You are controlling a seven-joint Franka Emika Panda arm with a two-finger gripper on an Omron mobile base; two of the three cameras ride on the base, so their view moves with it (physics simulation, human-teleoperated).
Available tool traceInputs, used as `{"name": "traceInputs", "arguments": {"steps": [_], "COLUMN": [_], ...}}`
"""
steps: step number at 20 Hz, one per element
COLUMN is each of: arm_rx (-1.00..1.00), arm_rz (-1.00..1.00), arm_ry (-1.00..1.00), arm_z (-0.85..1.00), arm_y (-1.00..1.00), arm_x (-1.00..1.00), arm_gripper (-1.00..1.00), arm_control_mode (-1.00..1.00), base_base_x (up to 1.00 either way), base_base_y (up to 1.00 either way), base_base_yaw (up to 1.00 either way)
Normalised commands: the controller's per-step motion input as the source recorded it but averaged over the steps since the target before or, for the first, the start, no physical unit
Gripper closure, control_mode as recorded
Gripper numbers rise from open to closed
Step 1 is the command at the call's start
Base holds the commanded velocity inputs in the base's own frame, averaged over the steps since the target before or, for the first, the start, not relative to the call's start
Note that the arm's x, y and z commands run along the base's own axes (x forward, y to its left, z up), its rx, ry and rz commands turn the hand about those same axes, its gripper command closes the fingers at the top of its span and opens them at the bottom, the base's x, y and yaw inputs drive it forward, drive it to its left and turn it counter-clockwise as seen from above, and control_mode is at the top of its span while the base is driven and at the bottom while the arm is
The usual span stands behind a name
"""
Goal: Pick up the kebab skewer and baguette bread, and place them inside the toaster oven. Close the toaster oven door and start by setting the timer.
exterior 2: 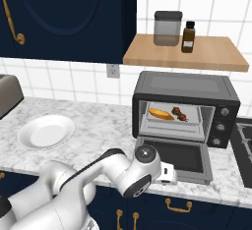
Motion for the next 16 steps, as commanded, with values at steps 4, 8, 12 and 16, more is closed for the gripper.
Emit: {"name": "traceInputs", "arguments": {"steps": [4, 8, 12, 16], "arm_rx": [-0.06, 0.0, 0.0, 0.0], "arm_rz": [0.0, 0.0, 0.0, 0.0], "arm_ry": [-0.01, 0.0, 0.0, 0.0], "arm_z": [0.0, 0.0, 0.0, 0.0], "arm_y": [-0.04, -0.06, -0.01, 0.0], "arm_x": [0.08, 0.0, 0.1, 0.2], "arm_gripper": [-1.0, -1.0, -1.0, -1.0], "arm_control_mode": [-1.0, -1.0, -1.0, -1.0], "base_base_x": [0.0, 0.0, 0.0, 0.0], "base_base_y": [0.0, 0.0, 0.0, 0.0], "base_base_yaw": [0.0, 0.0, 0.0, 0.0]}}
